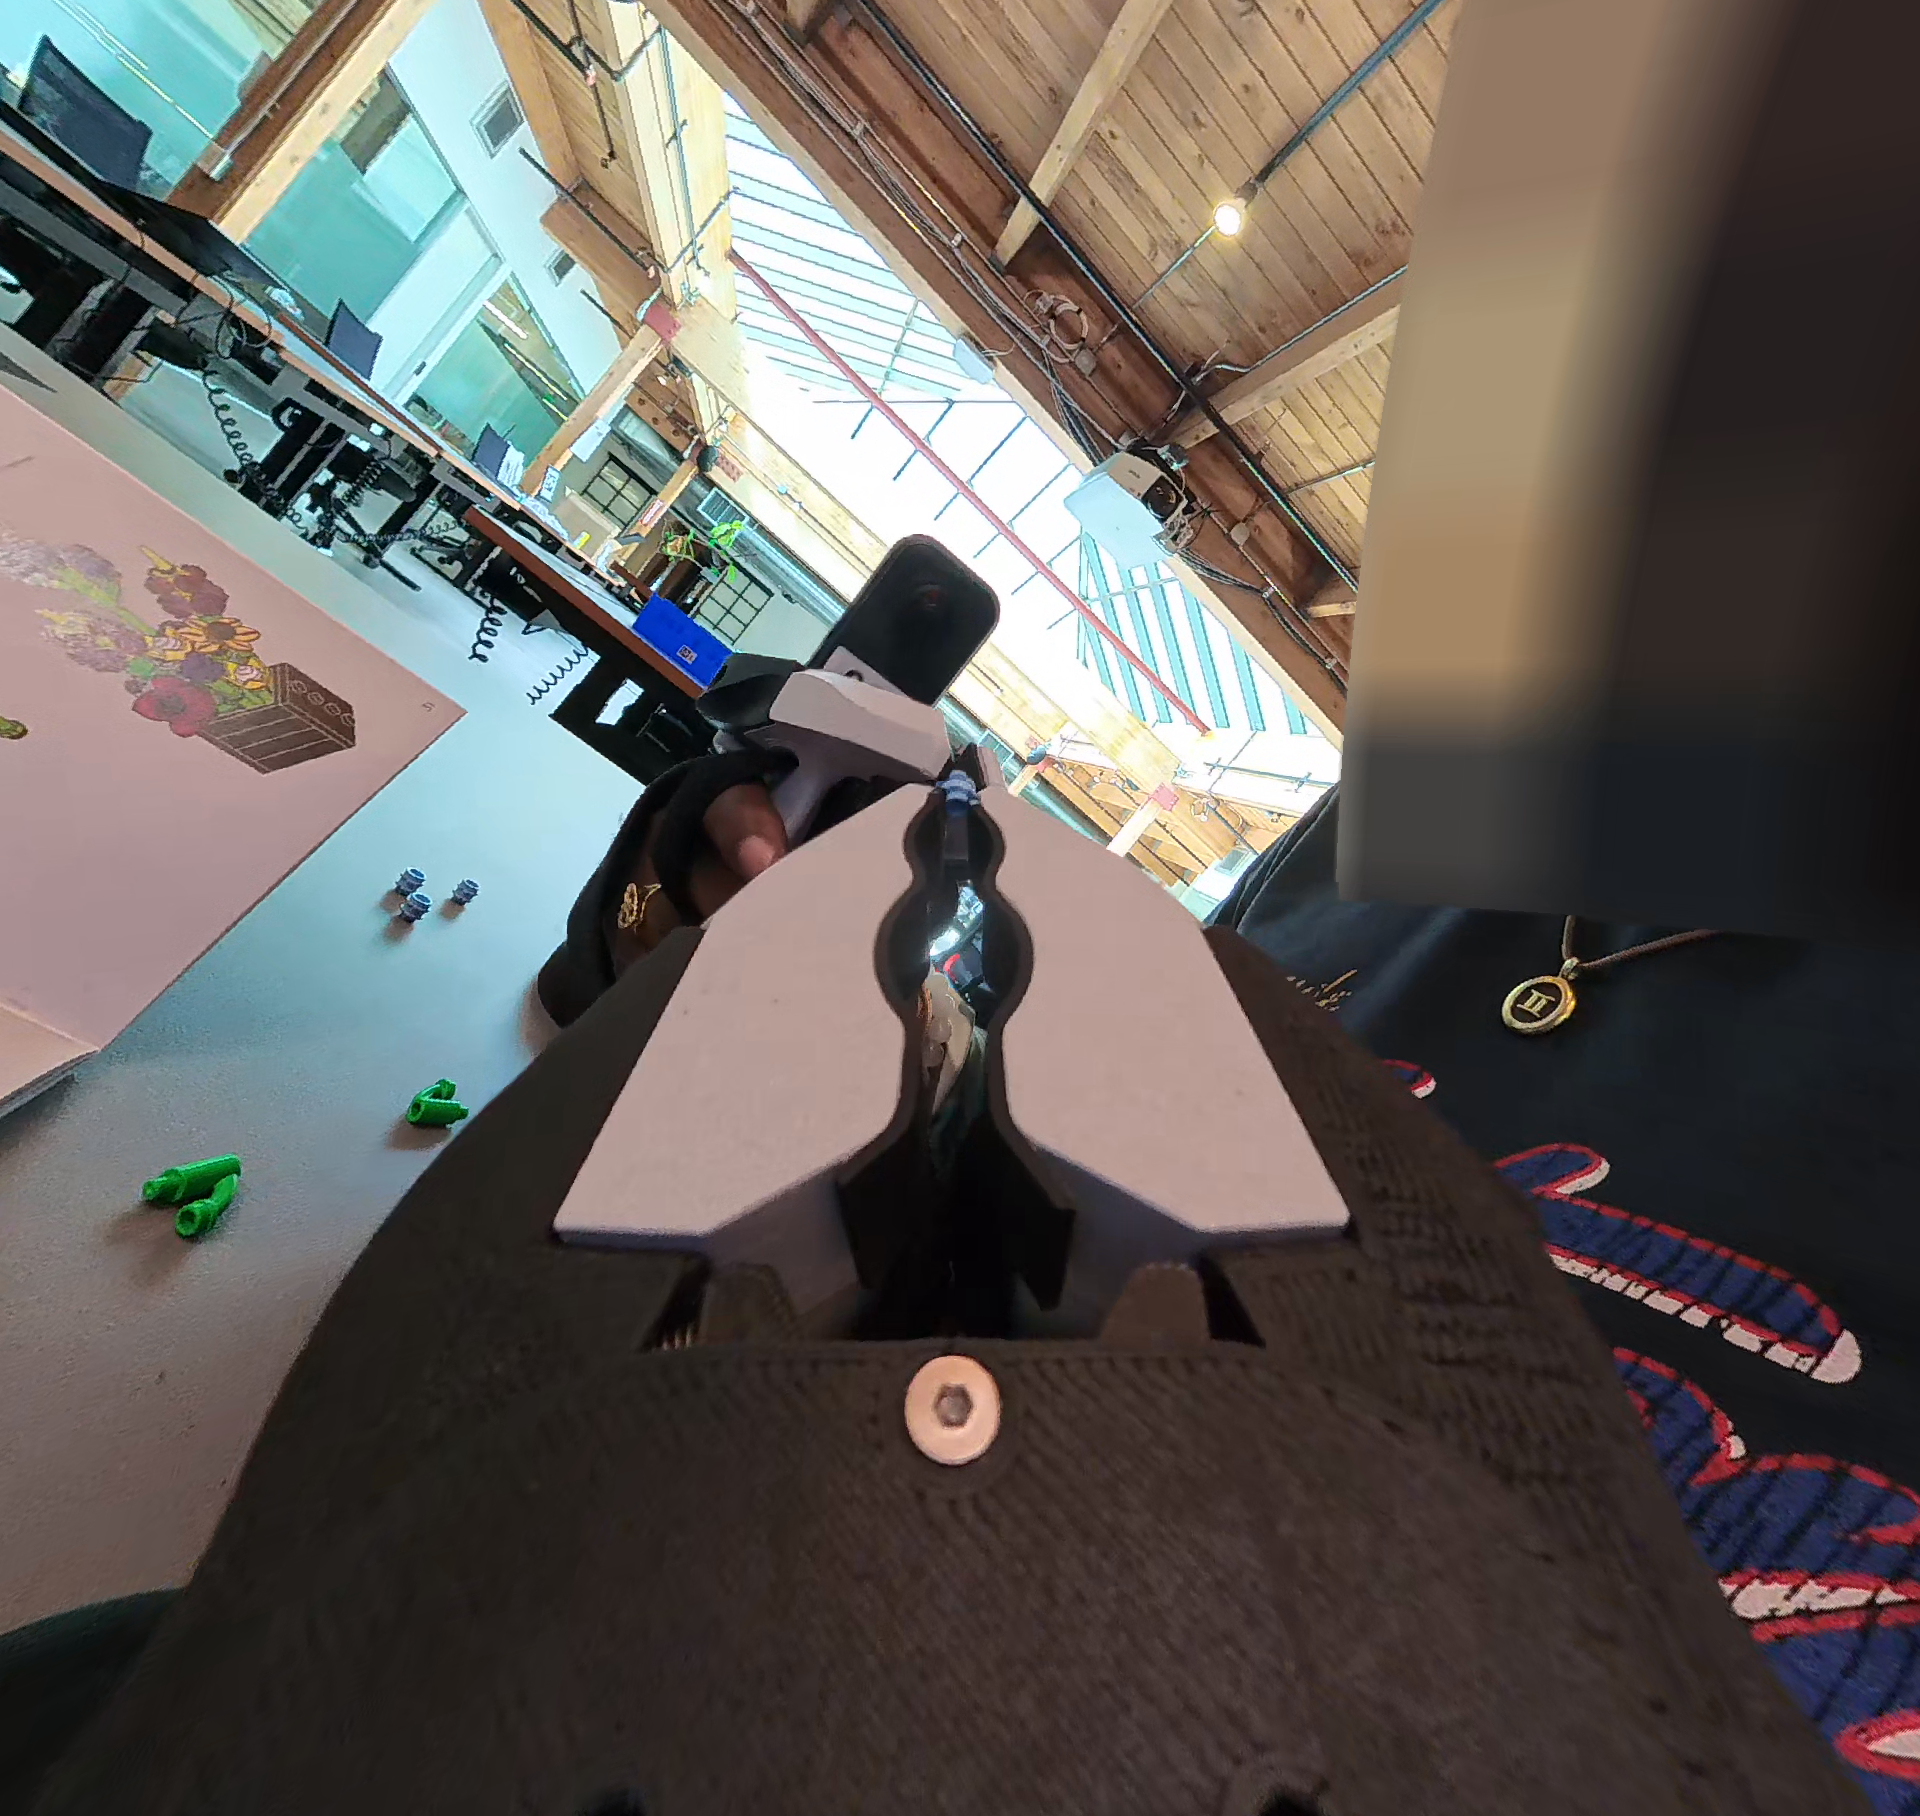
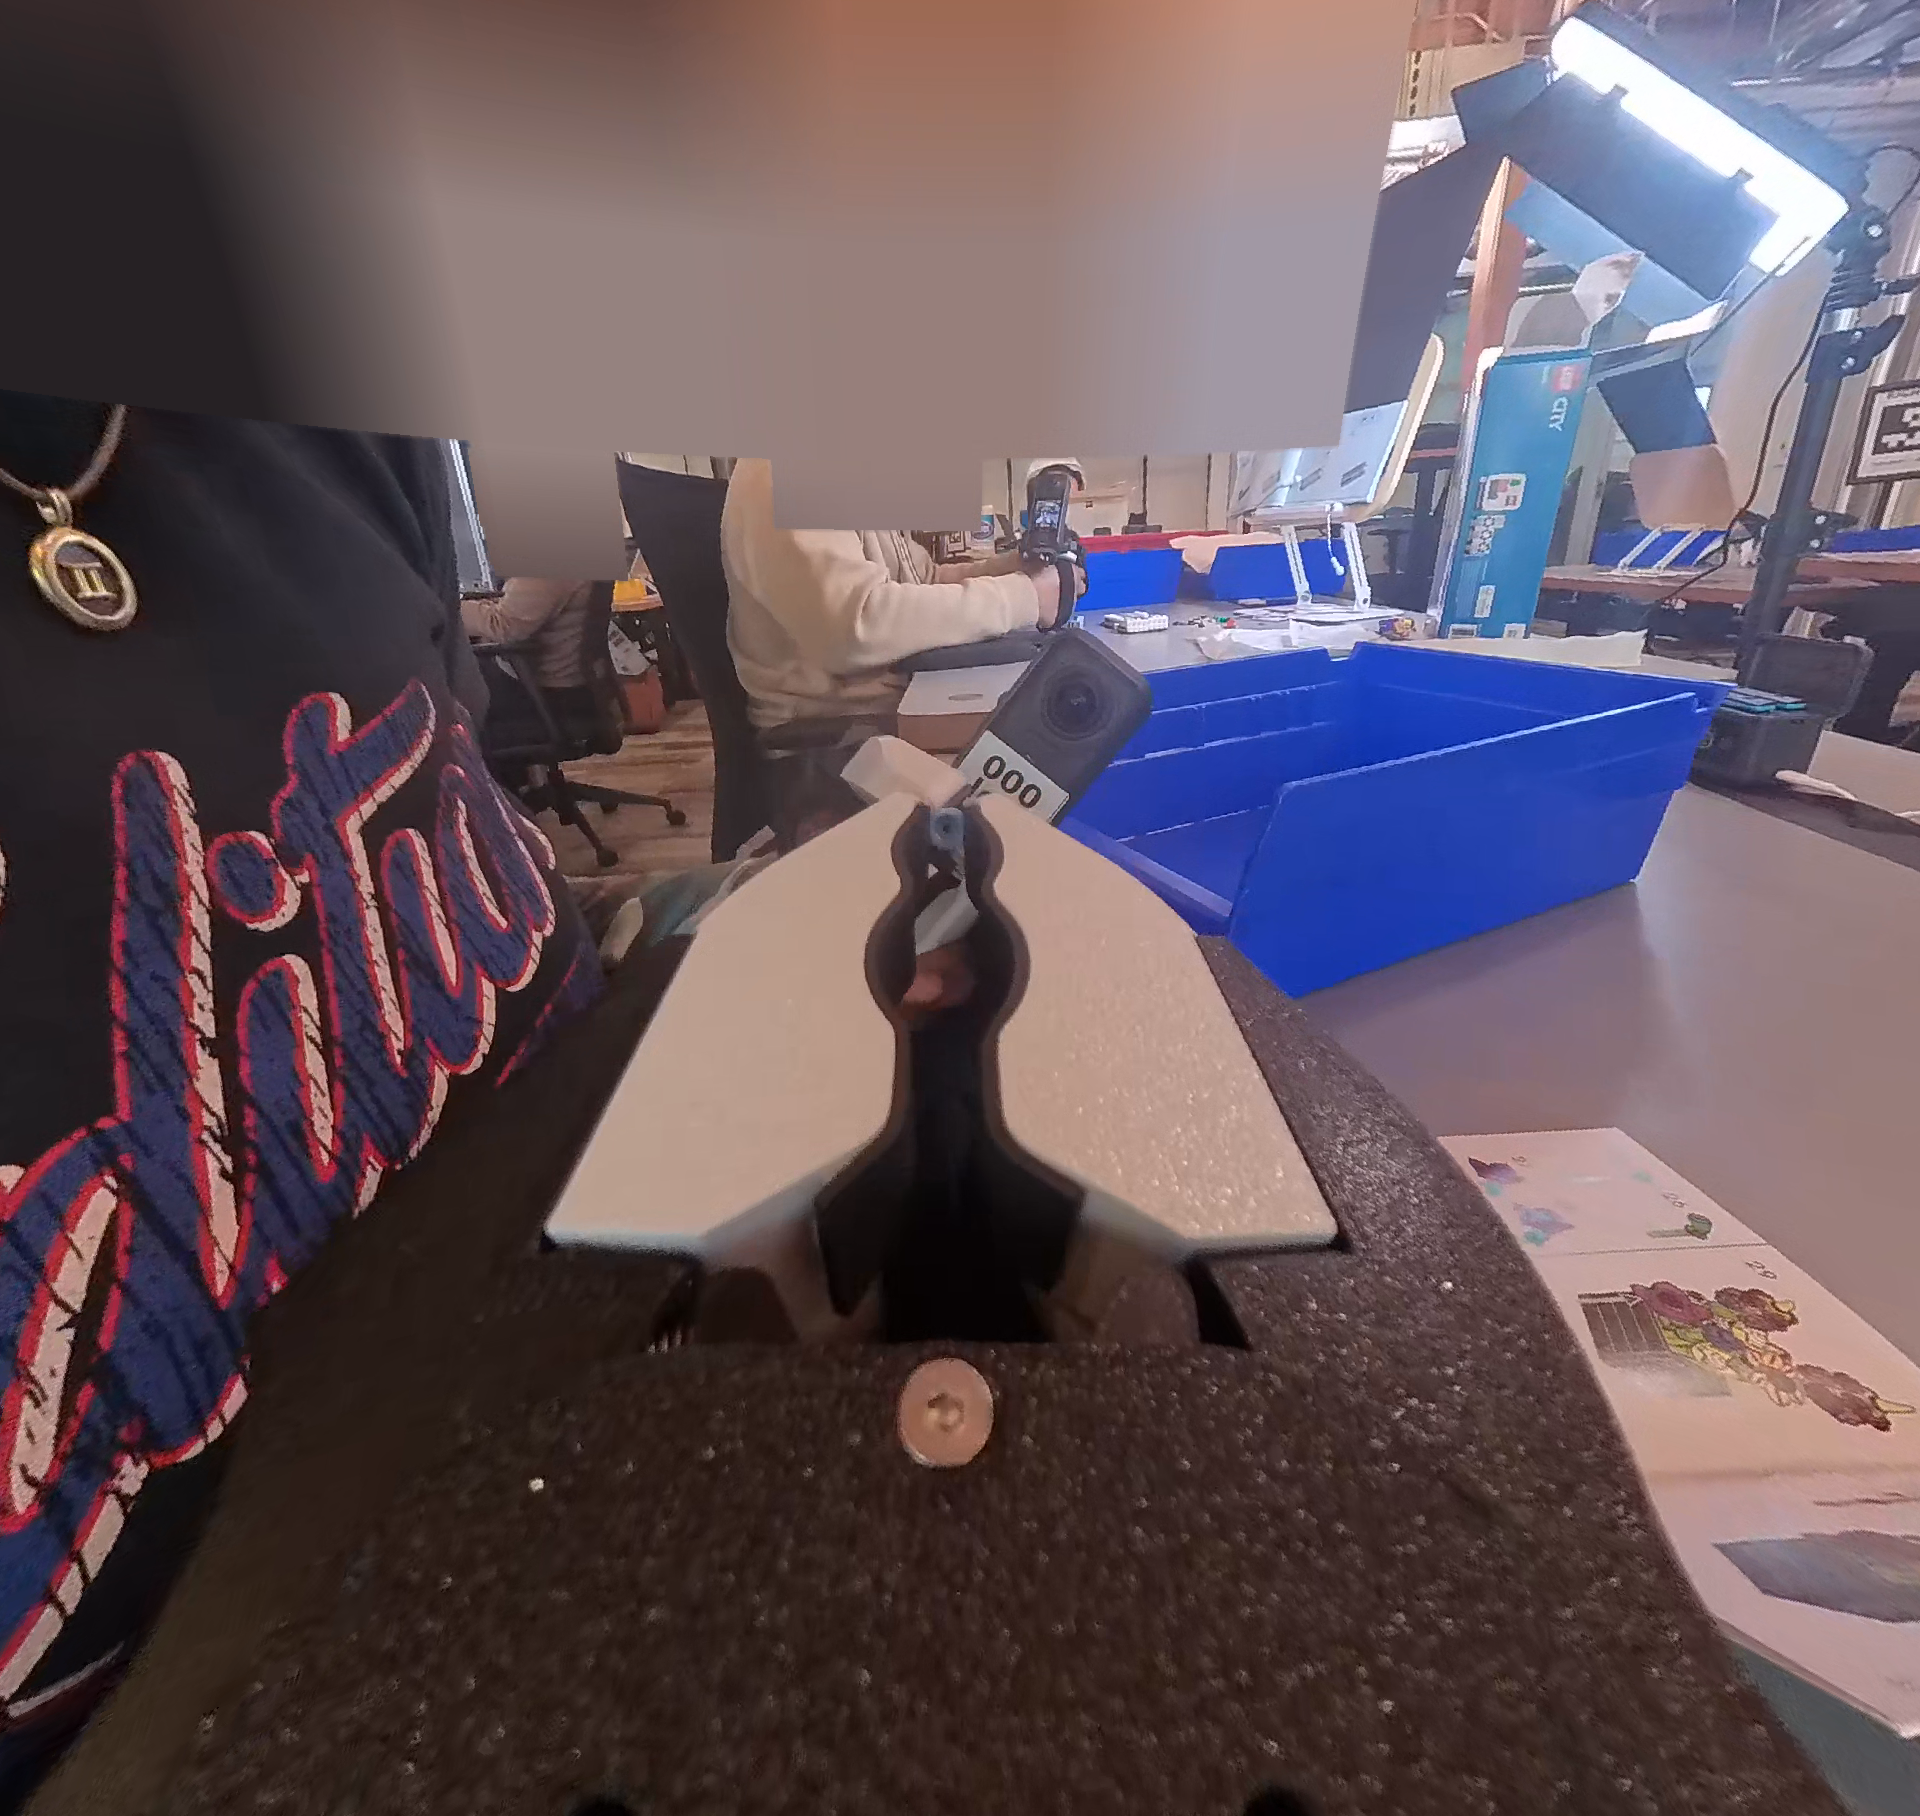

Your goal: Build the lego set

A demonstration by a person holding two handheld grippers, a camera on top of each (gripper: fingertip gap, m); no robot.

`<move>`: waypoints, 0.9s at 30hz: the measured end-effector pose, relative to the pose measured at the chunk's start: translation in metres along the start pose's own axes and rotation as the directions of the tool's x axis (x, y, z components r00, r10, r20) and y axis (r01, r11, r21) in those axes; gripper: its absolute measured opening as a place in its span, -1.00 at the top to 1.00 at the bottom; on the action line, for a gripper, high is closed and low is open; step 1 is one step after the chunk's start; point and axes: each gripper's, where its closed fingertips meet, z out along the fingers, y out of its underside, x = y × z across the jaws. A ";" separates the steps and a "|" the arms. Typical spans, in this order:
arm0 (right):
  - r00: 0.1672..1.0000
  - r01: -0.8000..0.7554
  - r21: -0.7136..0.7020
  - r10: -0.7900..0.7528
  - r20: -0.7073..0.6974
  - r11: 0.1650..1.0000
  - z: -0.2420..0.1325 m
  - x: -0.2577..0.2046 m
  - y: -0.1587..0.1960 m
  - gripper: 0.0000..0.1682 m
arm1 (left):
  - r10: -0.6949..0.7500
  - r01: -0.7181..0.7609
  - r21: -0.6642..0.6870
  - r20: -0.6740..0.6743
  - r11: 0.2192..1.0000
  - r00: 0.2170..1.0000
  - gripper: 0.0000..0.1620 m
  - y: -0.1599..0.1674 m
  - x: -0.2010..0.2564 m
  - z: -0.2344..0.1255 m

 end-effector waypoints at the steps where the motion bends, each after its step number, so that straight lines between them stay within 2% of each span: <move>1: 1.000 0.004 -0.012 -0.004 -0.002 1.000 0.000 0.000 0.001 0.92 | -0.002 0.002 -0.005 0.007 1.000 1.000 0.95 0.001 -0.001 0.000; 8: 1.000 0.009 -0.042 -0.010 -0.008 0.999 -0.002 0.001 0.005 0.92 | -0.021 0.022 -0.026 0.024 0.999 0.999 0.95 0.003 -0.004 -0.001; 16: 0.994 0.104 -0.181 -0.107 -0.009 0.978 -0.007 0.001 0.014 0.93 | -0.012 0.018 -0.075 0.080 0.997 0.997 0.95 0.010 -0.011 0.000; 27: 0.997 0.066 -0.099 -0.069 -0.026 0.993 -0.001 0.004 0.009 0.92 | -0.026 0.028 -0.040 0.057 0.999 0.998 0.95 0.005 -0.009 -0.002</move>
